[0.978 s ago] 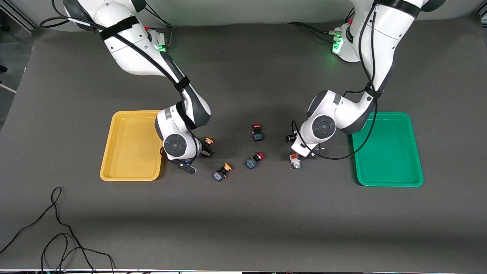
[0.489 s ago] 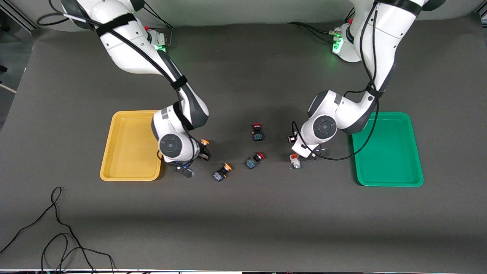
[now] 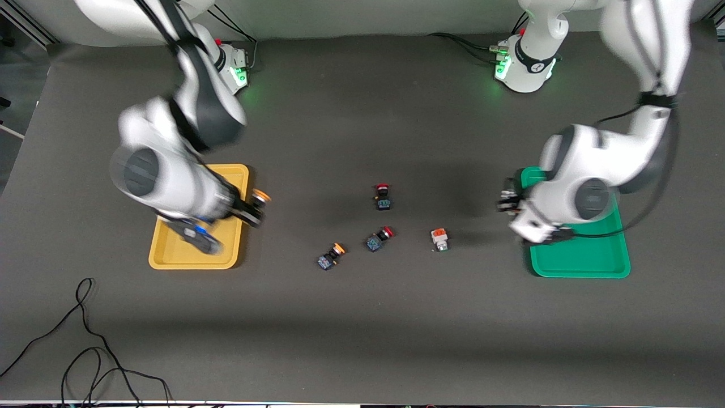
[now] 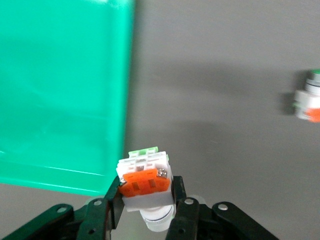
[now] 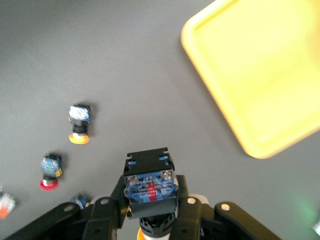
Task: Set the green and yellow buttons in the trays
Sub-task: 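Carry the black button to the yellow tray while the left gripper carries orange to green, then release both buttons into the trays and open both grippers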
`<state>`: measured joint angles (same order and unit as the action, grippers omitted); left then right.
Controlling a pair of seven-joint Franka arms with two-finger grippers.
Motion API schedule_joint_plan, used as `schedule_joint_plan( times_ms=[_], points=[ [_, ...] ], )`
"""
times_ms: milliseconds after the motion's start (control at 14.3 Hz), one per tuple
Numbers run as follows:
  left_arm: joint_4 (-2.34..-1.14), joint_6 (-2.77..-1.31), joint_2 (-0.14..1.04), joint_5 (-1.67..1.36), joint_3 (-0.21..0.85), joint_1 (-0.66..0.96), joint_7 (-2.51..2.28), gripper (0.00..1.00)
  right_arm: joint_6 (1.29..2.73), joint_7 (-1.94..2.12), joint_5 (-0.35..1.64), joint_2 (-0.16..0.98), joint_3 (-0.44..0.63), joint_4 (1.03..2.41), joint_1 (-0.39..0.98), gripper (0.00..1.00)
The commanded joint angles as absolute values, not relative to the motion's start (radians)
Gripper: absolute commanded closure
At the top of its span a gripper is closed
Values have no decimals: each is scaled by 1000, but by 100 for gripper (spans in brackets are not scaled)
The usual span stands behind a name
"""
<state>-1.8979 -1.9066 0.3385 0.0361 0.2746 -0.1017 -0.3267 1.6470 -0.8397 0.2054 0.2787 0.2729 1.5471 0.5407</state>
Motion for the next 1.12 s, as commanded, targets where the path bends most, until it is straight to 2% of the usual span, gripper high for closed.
schedule_joint_plan(
  times_ms=[0, 210, 419, 489, 559, 629, 699, 839, 1048],
  points=[
    [-1928, -1966, 385, 122, 287, -211, -191, 89, 1482, -659, 222, 210, 389, 1529, 545, 100],
    [-1951, -2106, 475, 185, 285, -274, -103, 89, 1506, -418, 221, 218, 494, 1639, 545, 100],
    [-1951, -2226, 558, 222, 285, -282, -103, 88, 1745, -240, 218, 256, 532, 1854, 545, 100],
    [-1951, -2217, 554, 224, 285, -284, -100, 83, 1826, -194, 218, 279, 532, 1911, 543, 100],
    [-1950, -2200, 543, 224, 285, -285, -89, 61, 1895, -145, 218, 313, 538, 1954, 535, 100],
    [-1941, -2169, 538, 222, 285, -284, -77, 20, 1954, -94, 218, 346, 538, 1985, 522, 100],
    [-1928, -2145, 534, 222, 285, -284, -77, 1, 2004, -50, 218, 374, 538, 2006, 500, 100],
    [-1899, -2064, 497, 222, 287, -284, -74, 0, 2118, 20, 219, 417, 538, 2055, 476, 100],
    [-1778, -1842, 439, 209, 298, -270, -81, 0, 2220, 54, 219, 469, 538, 2092, 466, 100]
  ],
)
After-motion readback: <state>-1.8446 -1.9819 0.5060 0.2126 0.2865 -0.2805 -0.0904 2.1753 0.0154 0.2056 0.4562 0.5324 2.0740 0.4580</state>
